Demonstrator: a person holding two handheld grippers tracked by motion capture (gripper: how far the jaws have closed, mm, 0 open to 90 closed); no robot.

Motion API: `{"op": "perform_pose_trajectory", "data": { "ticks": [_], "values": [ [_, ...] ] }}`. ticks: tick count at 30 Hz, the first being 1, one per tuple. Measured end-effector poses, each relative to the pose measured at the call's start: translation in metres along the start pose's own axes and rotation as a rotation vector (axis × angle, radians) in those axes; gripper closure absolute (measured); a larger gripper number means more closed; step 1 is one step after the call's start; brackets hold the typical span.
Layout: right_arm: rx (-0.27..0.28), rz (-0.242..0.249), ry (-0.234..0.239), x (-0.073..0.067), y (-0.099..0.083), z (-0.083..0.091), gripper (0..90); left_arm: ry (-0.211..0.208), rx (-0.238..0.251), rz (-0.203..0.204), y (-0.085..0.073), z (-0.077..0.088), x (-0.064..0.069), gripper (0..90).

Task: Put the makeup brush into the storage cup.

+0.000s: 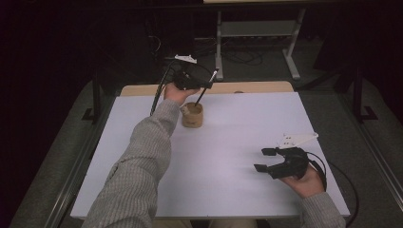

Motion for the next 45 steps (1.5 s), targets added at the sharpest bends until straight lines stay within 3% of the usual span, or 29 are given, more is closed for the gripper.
{"op": "perform_pose_trajectory", "data": {
  "ticks": [6,12,32,45],
  "values": [
    [-0.001,-0.001,0.003,0.0,0.0,-0.001,28.5,0.001,0.009,0.033,-0.01,-0.003,-0.011,82.9],
    [-0.001,-0.002,0.005,0.0,0.0,-0.001,28.6,0.004,-0.002,0.037,-0.015,-0.003,-0.014,82.9],
    [-0.001,0.002,0.014,-0.001,-0.001,-0.002,28.6,0.005,-0.017,0.066,-0.033,-0.002,-0.021,82.2],
    [-0.001,-0.001,0.018,-0.001,-0.001,-0.001,28.6,0.015,-0.049,0.058,-0.037,-0.002,-0.021,82.7]
  ]
}}
Point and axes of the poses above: each handheld gripper's, and its own axes: z roughly backward along the jaws, y roughly out of its top, x roughly to its right, the point moved 8 cm from there along -z, roughly forward along the jaws, and after that the axes turned 4 degrees about -y, right-handed, at the moved point
